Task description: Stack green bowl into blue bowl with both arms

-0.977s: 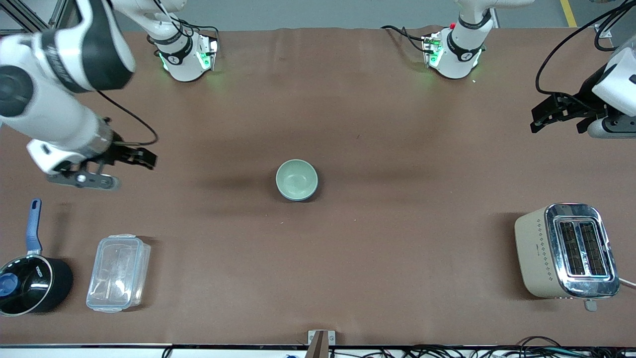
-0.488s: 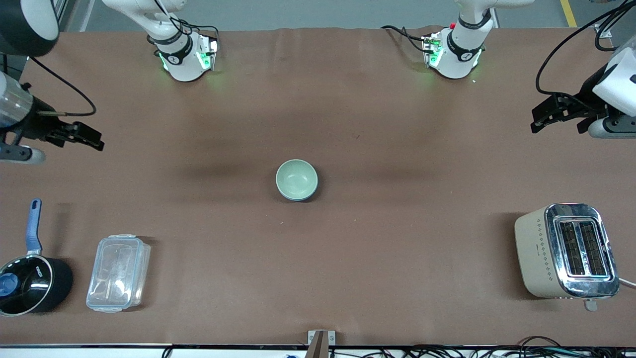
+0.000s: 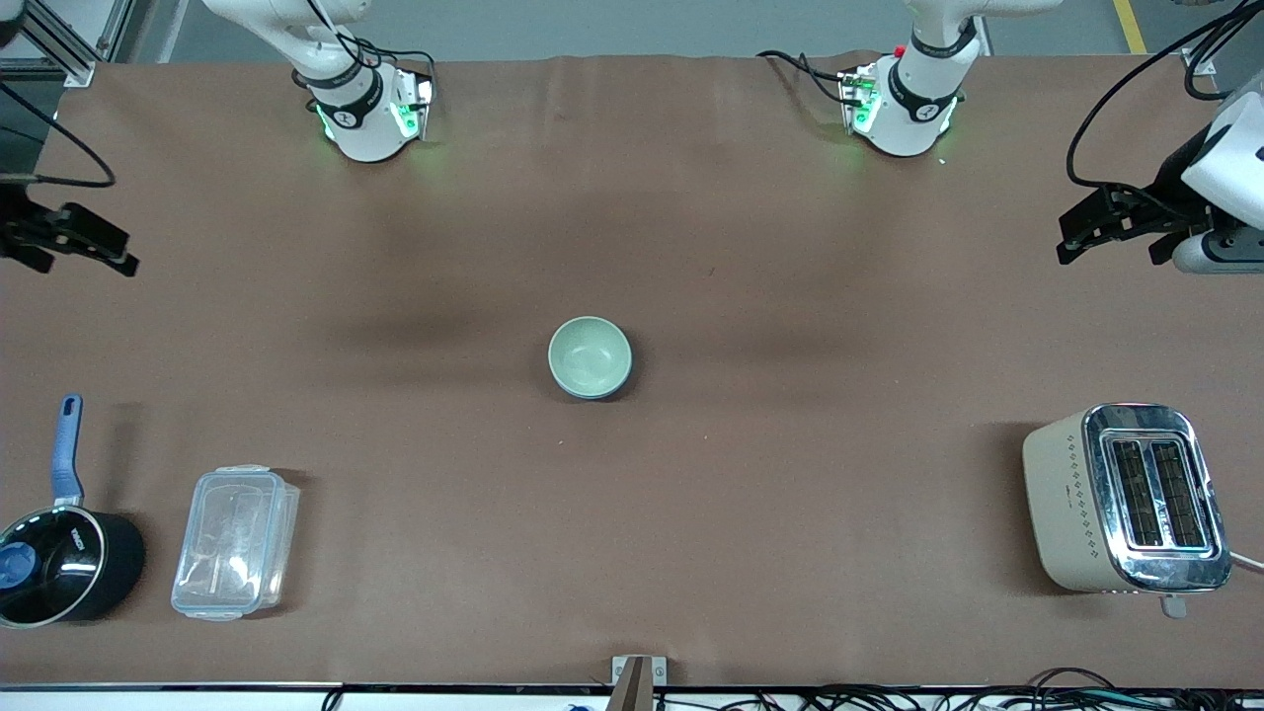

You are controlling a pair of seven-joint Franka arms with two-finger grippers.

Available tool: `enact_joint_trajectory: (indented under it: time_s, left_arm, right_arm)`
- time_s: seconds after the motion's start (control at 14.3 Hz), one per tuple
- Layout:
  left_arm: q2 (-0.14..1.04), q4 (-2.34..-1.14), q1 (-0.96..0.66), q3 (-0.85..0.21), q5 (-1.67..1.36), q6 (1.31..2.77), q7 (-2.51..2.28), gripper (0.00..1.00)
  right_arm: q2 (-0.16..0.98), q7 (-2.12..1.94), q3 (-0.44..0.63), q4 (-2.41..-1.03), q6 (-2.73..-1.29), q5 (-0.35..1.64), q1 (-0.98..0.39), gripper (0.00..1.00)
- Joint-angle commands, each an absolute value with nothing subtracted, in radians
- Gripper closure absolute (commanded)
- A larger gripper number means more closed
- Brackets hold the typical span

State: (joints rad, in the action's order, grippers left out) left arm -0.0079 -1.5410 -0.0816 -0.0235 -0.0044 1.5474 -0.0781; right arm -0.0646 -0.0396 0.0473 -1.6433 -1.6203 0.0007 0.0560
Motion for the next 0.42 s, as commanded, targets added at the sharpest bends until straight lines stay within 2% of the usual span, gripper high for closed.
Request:
enact_joint_trajectory:
  time_s: [0.0, 0.35]
  left_arm:
    - [0.003, -1.517, -0.086, -0.020, -0.011, 1.540, -0.081, 0.00]
    - [0.003, -1.517, -0.087, -0.021, -0.014, 1.540, -0.080, 0.00]
  right_arm:
    - [-0.054, -0.054, 0.067, -1.588, -1.565, 0.009, 0.040, 0.00]
    - [-0.051, -0.058, 0.080, -1.588, -1.533, 0.012, 0.029, 0.00]
